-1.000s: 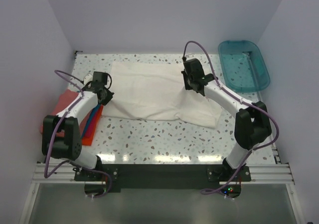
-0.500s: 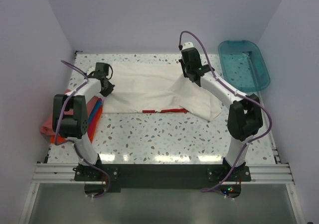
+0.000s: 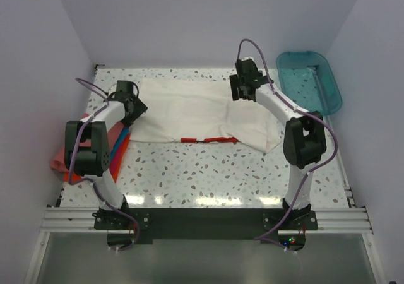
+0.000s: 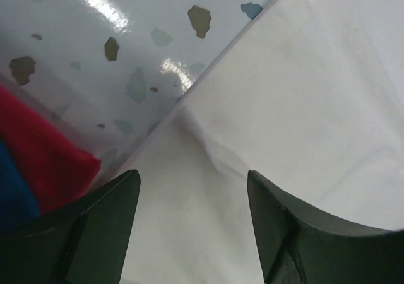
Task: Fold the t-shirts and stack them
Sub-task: Fold the tshirt
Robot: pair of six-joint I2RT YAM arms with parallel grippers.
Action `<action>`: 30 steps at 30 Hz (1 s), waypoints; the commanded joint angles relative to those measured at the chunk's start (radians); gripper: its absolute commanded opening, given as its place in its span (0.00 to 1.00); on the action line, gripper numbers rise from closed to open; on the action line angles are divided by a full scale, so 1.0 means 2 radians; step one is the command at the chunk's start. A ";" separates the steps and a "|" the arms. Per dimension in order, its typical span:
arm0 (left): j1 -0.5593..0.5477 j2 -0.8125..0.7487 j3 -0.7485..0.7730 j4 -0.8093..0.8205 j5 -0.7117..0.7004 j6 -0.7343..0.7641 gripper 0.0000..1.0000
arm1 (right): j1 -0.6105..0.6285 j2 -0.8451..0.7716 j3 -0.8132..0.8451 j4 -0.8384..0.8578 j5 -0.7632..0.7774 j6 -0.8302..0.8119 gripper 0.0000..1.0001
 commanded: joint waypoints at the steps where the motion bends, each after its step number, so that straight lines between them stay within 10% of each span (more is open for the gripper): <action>1: -0.001 -0.096 -0.047 0.015 -0.005 -0.022 0.74 | -0.017 -0.090 -0.009 -0.082 0.017 0.102 0.81; 14: -0.007 -0.262 -0.282 0.035 -0.037 -0.073 0.69 | -0.061 -0.309 -0.389 -0.022 -0.068 0.242 0.65; 25: -0.006 -0.209 -0.274 0.067 -0.054 -0.069 0.69 | -0.064 -0.252 -0.410 0.065 -0.101 0.289 0.60; 30: -0.006 -0.186 -0.266 0.072 -0.054 -0.072 0.65 | -0.068 -0.238 -0.413 0.071 -0.102 0.291 0.35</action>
